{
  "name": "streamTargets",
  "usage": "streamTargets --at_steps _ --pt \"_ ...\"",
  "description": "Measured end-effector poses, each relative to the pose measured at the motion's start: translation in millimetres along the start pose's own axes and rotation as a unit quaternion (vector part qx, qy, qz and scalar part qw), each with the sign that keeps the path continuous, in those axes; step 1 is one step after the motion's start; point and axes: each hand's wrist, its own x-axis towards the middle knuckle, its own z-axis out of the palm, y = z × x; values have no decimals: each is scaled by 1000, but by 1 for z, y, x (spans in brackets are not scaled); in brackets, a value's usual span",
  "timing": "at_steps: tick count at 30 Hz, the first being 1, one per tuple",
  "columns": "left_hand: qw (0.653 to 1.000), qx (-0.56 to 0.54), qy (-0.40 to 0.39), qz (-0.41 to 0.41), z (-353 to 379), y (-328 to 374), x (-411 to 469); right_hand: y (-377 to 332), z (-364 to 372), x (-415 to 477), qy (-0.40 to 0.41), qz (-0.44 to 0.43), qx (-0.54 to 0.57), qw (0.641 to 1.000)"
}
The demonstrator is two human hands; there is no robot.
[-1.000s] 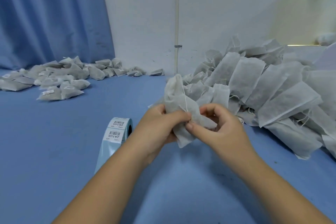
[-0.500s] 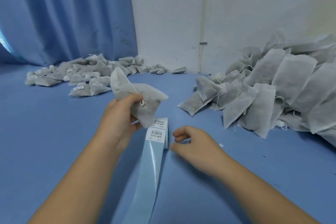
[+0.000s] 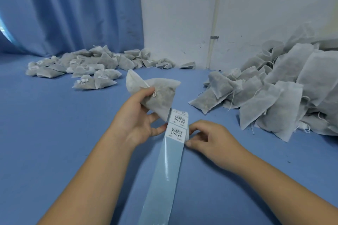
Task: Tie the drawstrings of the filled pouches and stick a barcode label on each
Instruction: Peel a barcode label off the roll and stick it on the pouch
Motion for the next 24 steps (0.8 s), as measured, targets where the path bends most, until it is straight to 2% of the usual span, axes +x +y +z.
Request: streamTargets --at_steps 7,10,14,18,21,24 --pt "994 -4 -106 24 10 -8 -5 9 3 1 21 -48 -51 997" --pt "991 44 -121 35 13 -11 -6 6 7 -1 26 -36 -30 999" --pt "989 45 -139 26 9 -12 -7 2 5 -4 7 -1 -15 1000" --pt "992 22 -113 41 9 -16 -5 -4 -4 -14 90 48 1 995" --pt "994 13 -94 56 11 -18 -4 -24 -2 -27 169 -30 26 985" --pt "995 4 -75 64 11 -20 -3 -42 10 -31 145 -105 -87 980"
